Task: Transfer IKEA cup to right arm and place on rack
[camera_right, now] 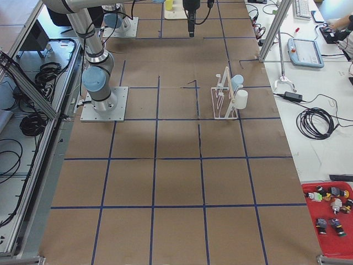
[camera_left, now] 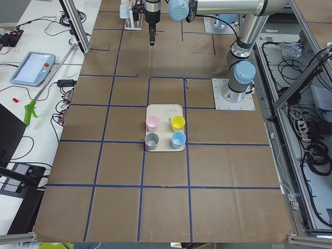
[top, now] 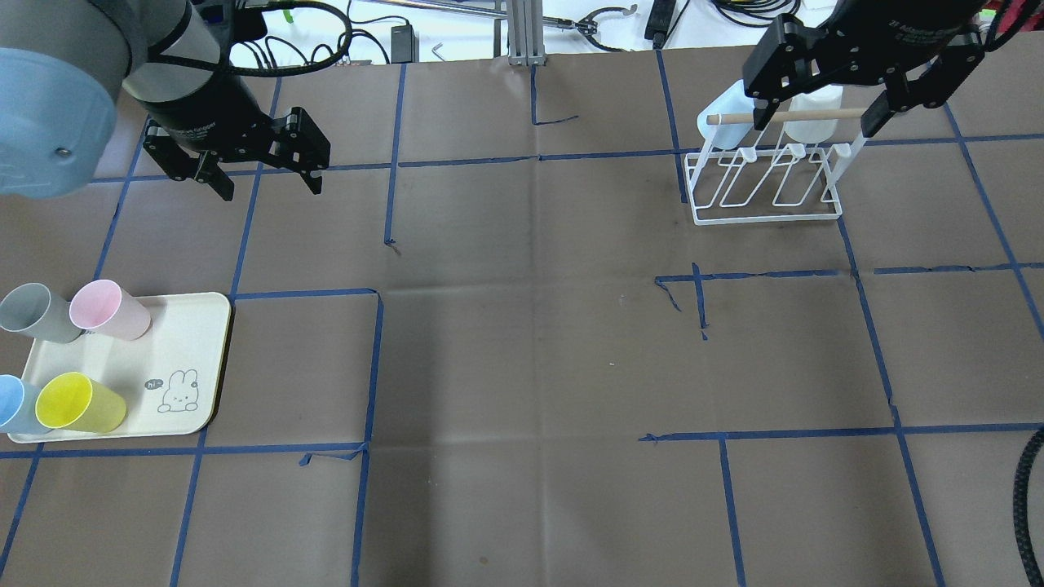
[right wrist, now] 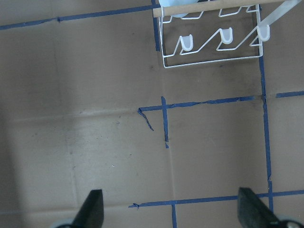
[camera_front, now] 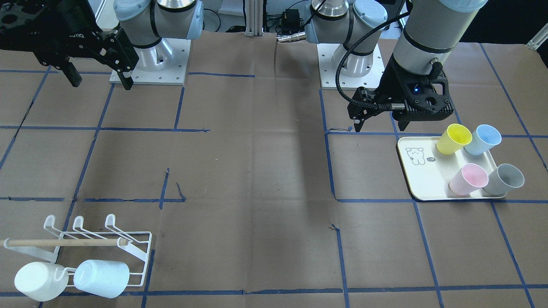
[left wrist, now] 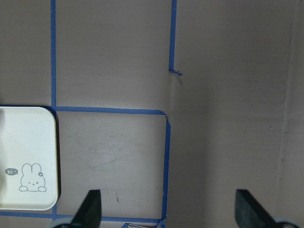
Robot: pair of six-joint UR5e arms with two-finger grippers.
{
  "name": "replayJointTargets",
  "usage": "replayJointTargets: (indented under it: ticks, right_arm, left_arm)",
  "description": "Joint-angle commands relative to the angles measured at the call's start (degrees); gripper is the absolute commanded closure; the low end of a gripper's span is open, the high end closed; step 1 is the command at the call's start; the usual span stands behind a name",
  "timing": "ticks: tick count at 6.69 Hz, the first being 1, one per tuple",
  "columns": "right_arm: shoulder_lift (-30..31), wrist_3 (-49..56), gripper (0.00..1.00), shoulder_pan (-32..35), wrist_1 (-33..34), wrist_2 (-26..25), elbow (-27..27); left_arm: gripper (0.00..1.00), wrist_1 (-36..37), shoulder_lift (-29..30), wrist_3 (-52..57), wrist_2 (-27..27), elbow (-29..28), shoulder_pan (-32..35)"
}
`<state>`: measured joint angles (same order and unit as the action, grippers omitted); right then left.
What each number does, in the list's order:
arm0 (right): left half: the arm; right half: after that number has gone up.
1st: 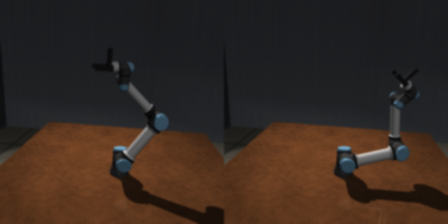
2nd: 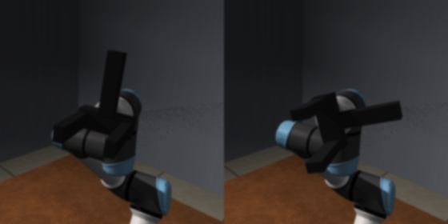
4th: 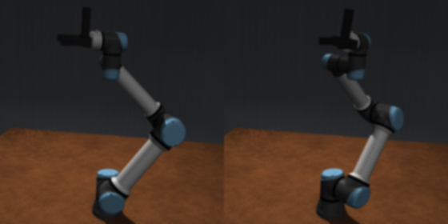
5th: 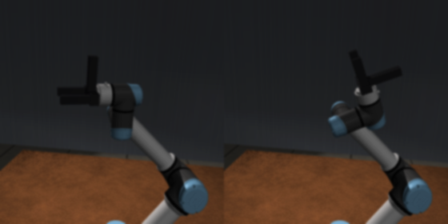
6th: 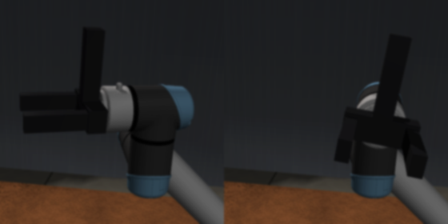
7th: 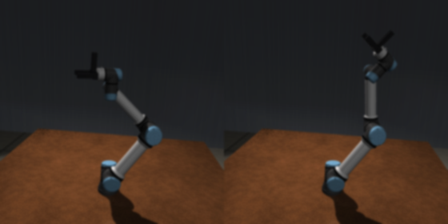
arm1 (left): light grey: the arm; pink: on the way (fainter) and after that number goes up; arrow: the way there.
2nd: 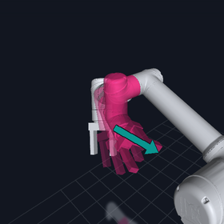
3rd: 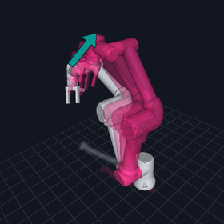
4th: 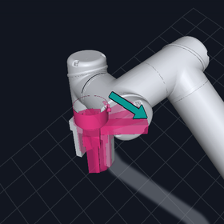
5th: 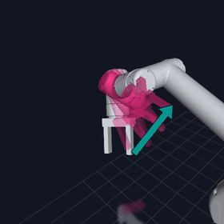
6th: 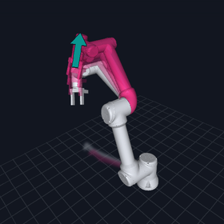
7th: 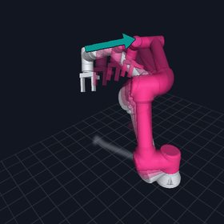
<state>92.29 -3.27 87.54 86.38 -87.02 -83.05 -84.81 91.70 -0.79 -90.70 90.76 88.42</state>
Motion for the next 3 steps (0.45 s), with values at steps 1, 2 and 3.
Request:
replayJointTargets:
  ticks: [1,2,3]
  right_arm:
    - [-0.18,-0.07,0.0,0.09,-0.51,0.18,0.17]
    - [-0.44,-0.07,0.0,0.18,-1.73,0.27,-0.44]
    - [-0.27,-0.07,0.0,0.18,-4.61,0.35,-0.36]
  left_arm:
    - [0.0,0.0,-0.03,0.0,0.0,0.03,0.0]
    - [0.0,0.0,-0.03,0.0,0.0,0.03,0.0]
    - [0.0,0.0,-0.03,0.0,0.0,0.03,0.0]
